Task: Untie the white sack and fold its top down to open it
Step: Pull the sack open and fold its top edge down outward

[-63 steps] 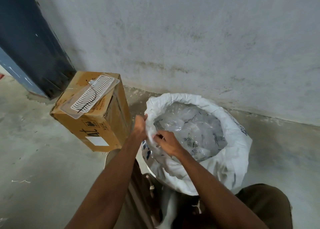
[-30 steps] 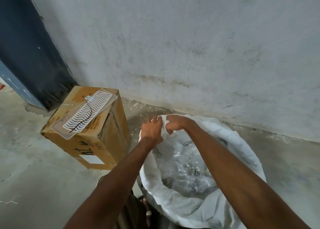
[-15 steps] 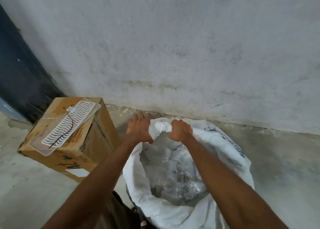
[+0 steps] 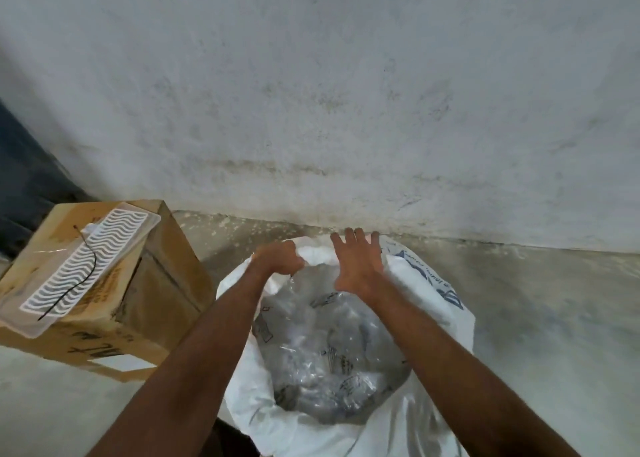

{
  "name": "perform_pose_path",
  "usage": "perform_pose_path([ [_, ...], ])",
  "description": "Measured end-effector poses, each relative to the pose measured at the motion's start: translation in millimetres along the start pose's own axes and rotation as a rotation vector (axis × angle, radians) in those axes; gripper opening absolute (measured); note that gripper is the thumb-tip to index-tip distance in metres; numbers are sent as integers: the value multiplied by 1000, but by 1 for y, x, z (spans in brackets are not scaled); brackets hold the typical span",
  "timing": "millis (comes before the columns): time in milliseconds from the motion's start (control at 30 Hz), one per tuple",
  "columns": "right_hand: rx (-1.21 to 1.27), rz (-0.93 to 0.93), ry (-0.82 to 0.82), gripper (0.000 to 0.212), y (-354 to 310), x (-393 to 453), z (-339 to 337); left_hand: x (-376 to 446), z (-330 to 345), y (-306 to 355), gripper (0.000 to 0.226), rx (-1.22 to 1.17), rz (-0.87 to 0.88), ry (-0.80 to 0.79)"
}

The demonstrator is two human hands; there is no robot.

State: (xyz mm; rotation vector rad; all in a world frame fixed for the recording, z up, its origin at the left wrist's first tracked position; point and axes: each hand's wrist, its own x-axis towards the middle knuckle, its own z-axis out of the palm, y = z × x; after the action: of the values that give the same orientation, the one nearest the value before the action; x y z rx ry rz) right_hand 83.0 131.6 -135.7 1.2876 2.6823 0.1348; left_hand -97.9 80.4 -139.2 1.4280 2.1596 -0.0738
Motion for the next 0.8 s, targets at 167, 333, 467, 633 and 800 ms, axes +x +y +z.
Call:
perform_pose_path([
  [167, 48, 158, -40, 50, 29, -19, 17, 11, -9, 8, 59, 120, 5, -152],
  [333, 465, 156, -295, 49, 42, 1, -2, -12, 27, 64, 95, 555, 293, 368],
  [467, 638, 119, -577, 55, 61, 11, -26, -11, 40, 101, 74, 210, 470, 386],
  [633, 630, 181, -434, 73, 78, 2, -11, 10, 40, 112, 46, 310, 366, 370],
  [800, 141, 398, -70, 95, 56, -53, 18, 21, 46, 107, 51, 274, 231, 241],
])
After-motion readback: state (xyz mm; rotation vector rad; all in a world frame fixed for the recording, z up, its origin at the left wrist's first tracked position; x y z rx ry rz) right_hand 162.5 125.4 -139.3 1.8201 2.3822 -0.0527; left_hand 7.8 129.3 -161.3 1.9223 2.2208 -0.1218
